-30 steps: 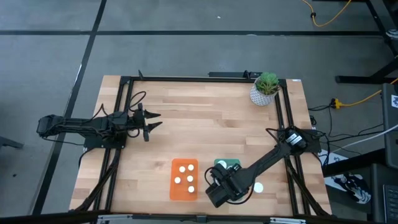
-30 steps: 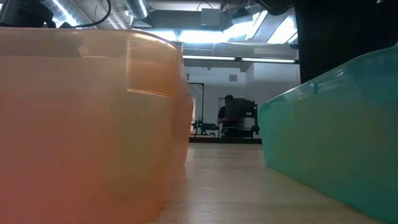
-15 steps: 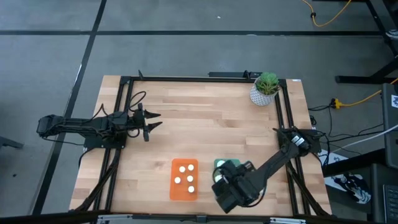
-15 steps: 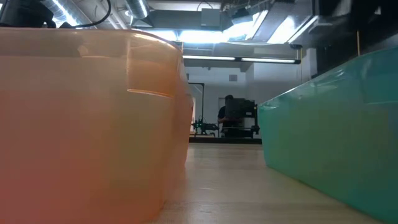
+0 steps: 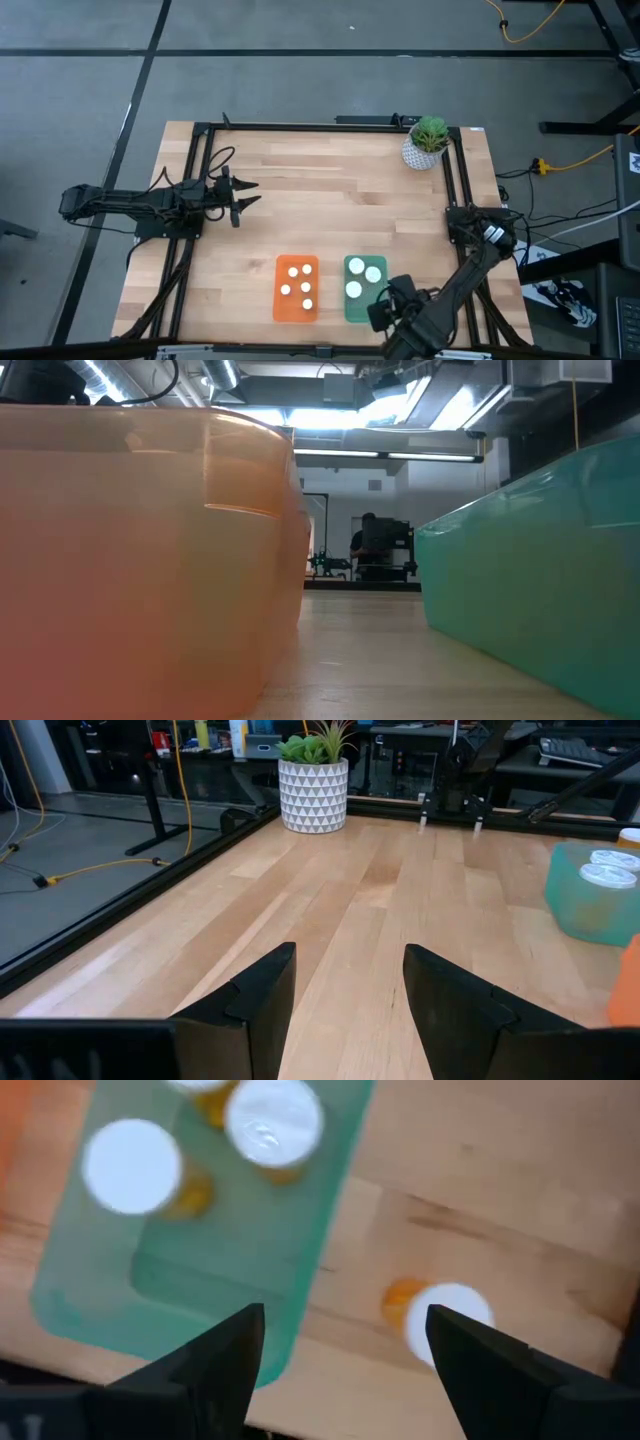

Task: Pick and place medicine bottles into bin by pill shape (circle, oval)
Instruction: Put the big orange pill bottle into the green bin

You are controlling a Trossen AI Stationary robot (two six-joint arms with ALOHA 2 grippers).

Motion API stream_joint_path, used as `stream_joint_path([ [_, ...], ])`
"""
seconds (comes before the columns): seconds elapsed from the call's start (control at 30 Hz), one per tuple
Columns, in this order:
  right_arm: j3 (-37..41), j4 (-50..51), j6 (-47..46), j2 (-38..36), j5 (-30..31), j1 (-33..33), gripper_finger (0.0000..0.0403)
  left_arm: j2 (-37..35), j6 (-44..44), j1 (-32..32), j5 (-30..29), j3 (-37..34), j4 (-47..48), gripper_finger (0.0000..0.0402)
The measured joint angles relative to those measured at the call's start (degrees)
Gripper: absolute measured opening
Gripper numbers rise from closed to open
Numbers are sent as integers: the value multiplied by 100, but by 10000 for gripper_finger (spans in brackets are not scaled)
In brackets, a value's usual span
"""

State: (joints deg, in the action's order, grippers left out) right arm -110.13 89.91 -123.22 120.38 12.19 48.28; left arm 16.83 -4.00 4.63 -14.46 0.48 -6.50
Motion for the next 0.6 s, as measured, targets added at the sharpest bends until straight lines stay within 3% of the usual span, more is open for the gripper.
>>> stream_joint_path([
  [0.33,1125,-363,-818,-735,-255,354,280,1,0,1,0,1,0,179],
  [0.6,2493,-1581,-827,-1385,-388,455,280,1,1,0,0,1,0,179],
])
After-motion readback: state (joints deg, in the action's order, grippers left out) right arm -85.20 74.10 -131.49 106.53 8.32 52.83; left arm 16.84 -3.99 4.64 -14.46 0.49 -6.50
